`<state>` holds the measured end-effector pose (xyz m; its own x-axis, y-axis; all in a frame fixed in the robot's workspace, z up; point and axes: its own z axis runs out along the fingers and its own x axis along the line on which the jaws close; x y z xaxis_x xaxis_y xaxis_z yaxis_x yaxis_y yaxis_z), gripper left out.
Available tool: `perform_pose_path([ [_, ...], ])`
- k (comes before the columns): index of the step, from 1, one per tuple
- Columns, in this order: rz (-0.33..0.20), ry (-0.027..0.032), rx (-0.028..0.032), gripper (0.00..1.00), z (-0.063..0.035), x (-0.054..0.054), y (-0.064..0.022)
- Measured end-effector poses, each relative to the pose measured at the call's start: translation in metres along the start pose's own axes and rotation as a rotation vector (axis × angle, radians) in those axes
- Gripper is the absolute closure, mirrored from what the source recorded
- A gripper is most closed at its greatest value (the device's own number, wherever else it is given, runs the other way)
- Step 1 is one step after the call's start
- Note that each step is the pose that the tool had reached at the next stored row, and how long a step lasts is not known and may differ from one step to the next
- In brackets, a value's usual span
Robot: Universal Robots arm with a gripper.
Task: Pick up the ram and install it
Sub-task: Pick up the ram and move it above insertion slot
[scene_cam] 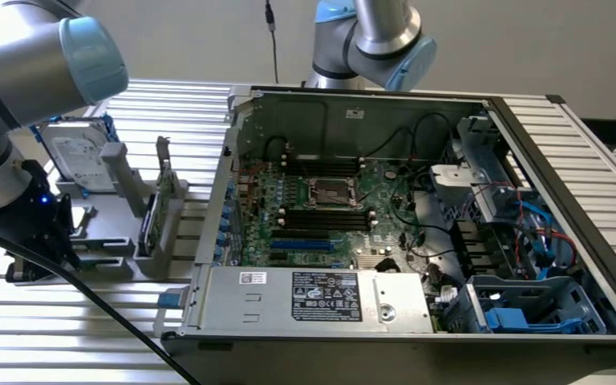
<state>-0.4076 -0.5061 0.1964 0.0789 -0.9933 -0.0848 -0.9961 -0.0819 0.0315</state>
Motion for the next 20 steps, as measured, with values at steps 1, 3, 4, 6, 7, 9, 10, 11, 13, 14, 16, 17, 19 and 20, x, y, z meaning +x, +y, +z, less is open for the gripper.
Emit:
perform_pose_path([
  [1, 0.0, -0.0006, 0.0002, 0.86, -0.0002, 0.0, 0.0],
  [3, 0.0, -0.0012, 0.0, 0.86, -0.0014, 0.0, 0.0001],
  [4, 0.0, -0.0015, 0.0, 0.86, -0.0023, 0.0, 0.0001],
  [6, 0.0, -0.0016, 0.0, 0.86, -0.0046, 0.0, 0.0001],
  [7, 0.0, -0.0016, -0.0001, 0.86, -0.0061, 0.0, 0.0002],
  [9, 0.001, -0.0016, -0.0004, 0.86, -0.0095, -0.001, 0.0003],
  [10, 0.001, -0.0017, -0.0004, 0.86, -0.0114, -0.001, 0.0003],
  [11, 0.001, -0.0017, -0.0006, 0.86, -0.0136, -0.001, 0.0004],
  [13, 0.001, -0.0018, -0.0011, 0.86, -0.0184, -0.001, 0.0006],
  [14, 0.001, -0.0017, -0.0015, 0.86, -0.0218, -0.002, 0.0006],
  [16, 0.001, -0.0019, -0.0026, 0.86, -0.0303, -0.002, 0.0006],
  [17, 0.001, -0.0018, -0.0035, 0.86, -0.0349, -0.003, 0.0005],
  [19, 0.001, -0.0021, -0.0049, 0.86, -0.0438, -0.003, 0.0001],
  [20, 0.001, -0.0022, -0.0059, 0.86, -0.0487, -0.004, 0.0],
])
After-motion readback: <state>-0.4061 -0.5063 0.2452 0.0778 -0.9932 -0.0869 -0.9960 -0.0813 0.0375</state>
